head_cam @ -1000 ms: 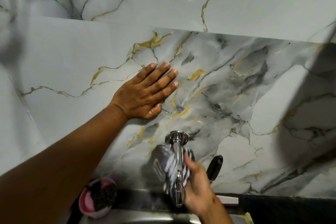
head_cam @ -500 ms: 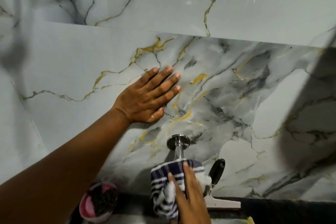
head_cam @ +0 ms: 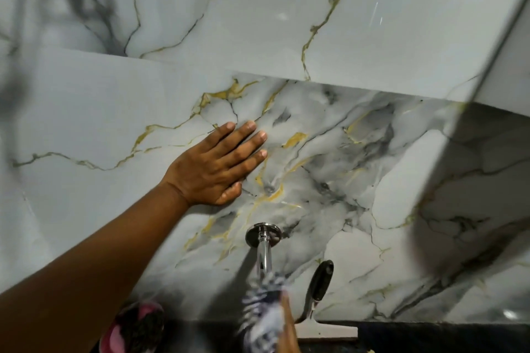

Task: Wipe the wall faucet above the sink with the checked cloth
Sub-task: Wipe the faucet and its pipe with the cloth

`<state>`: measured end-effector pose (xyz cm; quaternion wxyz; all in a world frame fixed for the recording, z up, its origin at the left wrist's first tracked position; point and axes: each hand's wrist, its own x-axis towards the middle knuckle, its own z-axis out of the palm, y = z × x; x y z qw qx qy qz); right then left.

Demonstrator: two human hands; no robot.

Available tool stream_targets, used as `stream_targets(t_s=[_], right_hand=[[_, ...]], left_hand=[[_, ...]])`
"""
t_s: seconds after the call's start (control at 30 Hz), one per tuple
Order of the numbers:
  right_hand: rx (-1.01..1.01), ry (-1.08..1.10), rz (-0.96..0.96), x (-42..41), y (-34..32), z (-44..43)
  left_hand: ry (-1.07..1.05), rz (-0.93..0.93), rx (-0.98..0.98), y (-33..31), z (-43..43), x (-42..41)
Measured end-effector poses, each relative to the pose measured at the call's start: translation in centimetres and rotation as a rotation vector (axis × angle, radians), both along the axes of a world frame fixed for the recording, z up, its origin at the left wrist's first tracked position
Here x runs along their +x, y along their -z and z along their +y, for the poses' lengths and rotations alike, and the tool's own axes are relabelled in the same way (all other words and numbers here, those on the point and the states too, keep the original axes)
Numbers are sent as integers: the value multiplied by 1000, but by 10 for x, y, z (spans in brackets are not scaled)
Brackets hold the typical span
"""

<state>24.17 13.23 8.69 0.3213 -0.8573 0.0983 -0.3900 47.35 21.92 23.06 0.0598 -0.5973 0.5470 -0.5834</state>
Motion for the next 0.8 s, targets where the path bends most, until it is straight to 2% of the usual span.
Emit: stream_targets(t_s=[0.03, 0.07, 0.1, 0.13, 0.17, 0.2, 0.23, 0.33, 0.4, 0.47, 0.57, 0.6, 0.67, 0.7, 0.73, 0.8], right_hand=[[115, -120, 48, -1, -8, -14], [342, -269, 179, 0, -15, -23], [544, -280, 218, -2, -14, -31], [751, -381, 294, 1, 6, -35], [1064, -424, 408, 10, 15, -35], [1130, -459, 496, 16, 13, -36], [1278, -481, 508, 21, 10, -36], [1597, -746, 315, 16, 13, -25], [1632, -719, 346, 12, 10, -17], [1705, -467, 370, 15, 12, -11], [1402, 97, 252, 21, 12, -4], [1318, 195, 257, 24, 0, 0], [1065, 270, 302, 38, -35, 11], [910, 214, 288, 45, -47, 13], [721, 168, 348, 38, -51, 9], [315, 221, 455, 43, -46, 23]], left_hand=[[-4, 4, 0, -1, -1, 0], [-6, 3, -2, -1, -1, 0], [-2, -1, -7, -2, -1, 0], [3, -4, -10, -3, -1, 0], [5, -2, -10, -2, -1, 0], [4, -1, -6, -2, -1, 0], [-1, 0, 0, -2, -1, 0], [-4, 3, 3, -1, 0, 0], [1, -1, 2, 0, 0, 0], [0, -8, -1, 0, -1, -1], [-11, 8, 10, 0, -1, 1], [-18, 13, 15, -1, 0, 1], [-24, 10, 16, -3, 0, 2], [-24, 12, 17, -2, 1, 2], [-24, 14, 14, -1, 1, 1], [-28, 14, 9, 1, 1, 0]])
